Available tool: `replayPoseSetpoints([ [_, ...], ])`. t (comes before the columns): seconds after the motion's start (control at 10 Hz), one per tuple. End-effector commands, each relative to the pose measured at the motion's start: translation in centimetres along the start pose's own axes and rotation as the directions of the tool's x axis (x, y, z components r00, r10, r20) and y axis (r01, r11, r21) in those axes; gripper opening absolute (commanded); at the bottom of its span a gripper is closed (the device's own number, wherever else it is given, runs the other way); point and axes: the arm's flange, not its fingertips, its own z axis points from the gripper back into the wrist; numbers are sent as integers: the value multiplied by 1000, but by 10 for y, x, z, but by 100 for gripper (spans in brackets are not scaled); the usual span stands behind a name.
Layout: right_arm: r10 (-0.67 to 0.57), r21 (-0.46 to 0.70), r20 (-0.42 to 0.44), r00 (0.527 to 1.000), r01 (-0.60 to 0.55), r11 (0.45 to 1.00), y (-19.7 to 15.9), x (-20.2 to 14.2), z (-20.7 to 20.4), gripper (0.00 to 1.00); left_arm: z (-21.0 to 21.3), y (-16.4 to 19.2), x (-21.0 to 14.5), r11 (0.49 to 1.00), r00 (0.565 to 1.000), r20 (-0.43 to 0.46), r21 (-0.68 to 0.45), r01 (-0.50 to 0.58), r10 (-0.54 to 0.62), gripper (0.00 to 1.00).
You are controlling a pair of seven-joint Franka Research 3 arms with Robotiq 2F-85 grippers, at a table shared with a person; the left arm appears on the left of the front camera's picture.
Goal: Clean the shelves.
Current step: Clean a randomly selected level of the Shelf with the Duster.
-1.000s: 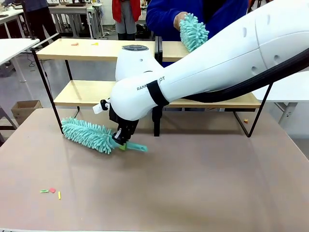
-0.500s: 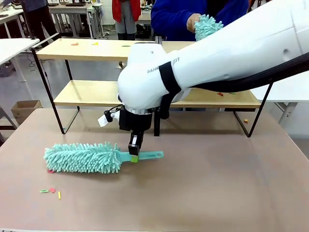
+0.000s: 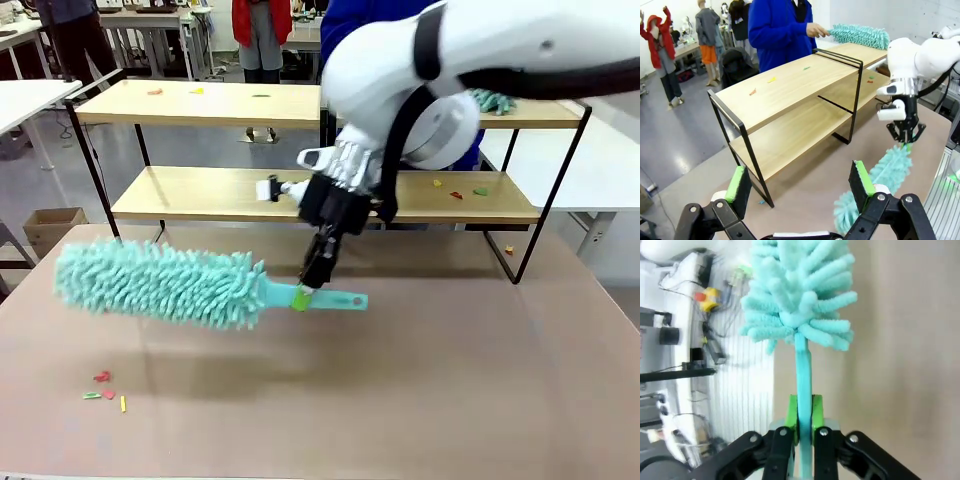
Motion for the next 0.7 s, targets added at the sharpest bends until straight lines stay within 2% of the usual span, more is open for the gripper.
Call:
replayPoseSetpoints([
  [0.0, 35, 187, -5, 999, -33, 982, 19, -41, 16, 12, 0, 0, 0, 1000, 1000, -8, -1, 6, -6, 100],
  [0.1, -152, 63, 20, 988, 151, 987, 18, -48, 17, 12, 0, 0, 0, 1000, 1000, -8, -1, 6, -6, 100],
  [0.4, -142, 78, 12, 990, 140, 987, 36, -71, 21, 12, 0, 0, 0, 1000, 1000, -8, -1, 6, -6, 100],
  [0.6, -170, 6, 91, 981, 170, 985, 63, -100, 33, 12, 0, 0, 0, 1000, 1000, -8, -1, 6, -6, 100],
])
